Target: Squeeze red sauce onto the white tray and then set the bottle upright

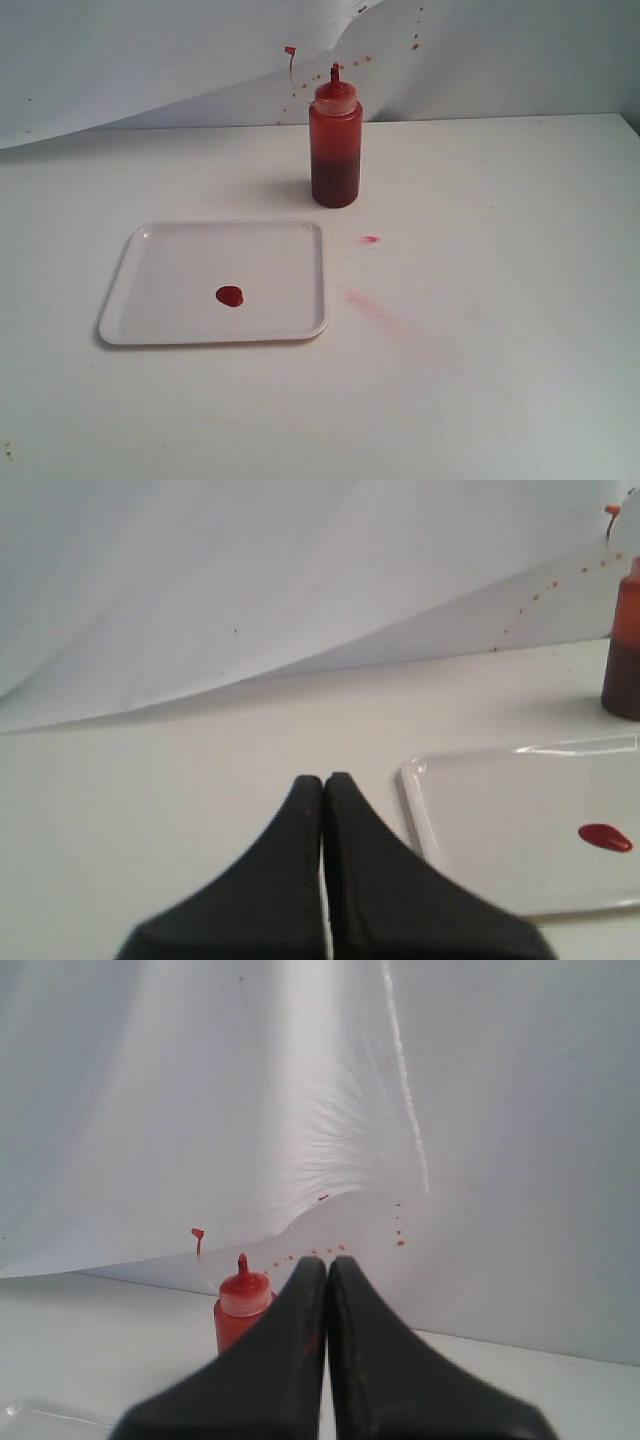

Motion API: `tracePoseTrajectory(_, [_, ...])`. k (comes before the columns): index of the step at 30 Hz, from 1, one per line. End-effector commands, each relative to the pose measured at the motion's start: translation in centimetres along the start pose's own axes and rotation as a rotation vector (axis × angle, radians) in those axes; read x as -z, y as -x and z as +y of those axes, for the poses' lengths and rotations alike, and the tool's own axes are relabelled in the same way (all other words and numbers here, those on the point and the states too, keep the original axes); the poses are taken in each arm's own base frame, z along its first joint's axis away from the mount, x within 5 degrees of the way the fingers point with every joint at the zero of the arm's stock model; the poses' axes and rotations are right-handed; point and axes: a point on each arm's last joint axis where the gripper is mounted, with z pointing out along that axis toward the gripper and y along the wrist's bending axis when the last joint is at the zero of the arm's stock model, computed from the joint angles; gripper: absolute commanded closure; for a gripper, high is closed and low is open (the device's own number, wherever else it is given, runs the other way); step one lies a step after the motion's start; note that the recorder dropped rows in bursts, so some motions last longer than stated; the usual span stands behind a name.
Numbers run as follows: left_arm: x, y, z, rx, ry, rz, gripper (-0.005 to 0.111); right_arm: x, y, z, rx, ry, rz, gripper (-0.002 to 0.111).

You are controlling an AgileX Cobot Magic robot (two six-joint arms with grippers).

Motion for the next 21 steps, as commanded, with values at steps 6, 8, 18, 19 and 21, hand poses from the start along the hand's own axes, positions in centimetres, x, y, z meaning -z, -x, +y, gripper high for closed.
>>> tracePoseTrajectory(6, [-1.2, -3.5, -0.4, 0.012, -0.01, 0.09, 0.107, 0.1, 0.0, -0.1, 0.0, -0.007, -0.005, 0.108])
tracePoseTrajectory(8, [-1.3, -4.1, -0.4, 0.012, -0.011, 0.11, 0.107, 0.1, 0.0, -0.1, 0.0, -0.007, -0.005, 0.108])
tracePoseTrajectory(18, [-1.3, -4.0, -0.4, 0.076, -0.01, 0.096, 0.107, 0.1, 0.0, -0.1, -0.002, -0.007, -0.005, 0.108])
tracePoseTrajectory(19, [-1.3, -4.0, -0.4, 0.076, -0.01, 0.096, 0.107, 0.1, 0.0, -0.1, -0.002, -0.007, -0.005, 0.108])
tracePoseTrajectory(21, [-1.3, -4.0, -0.4, 0.076, -0.01, 0.096, 0.107, 0.1, 0.0, -0.1, 0.0, -0.007, -0.005, 0.108])
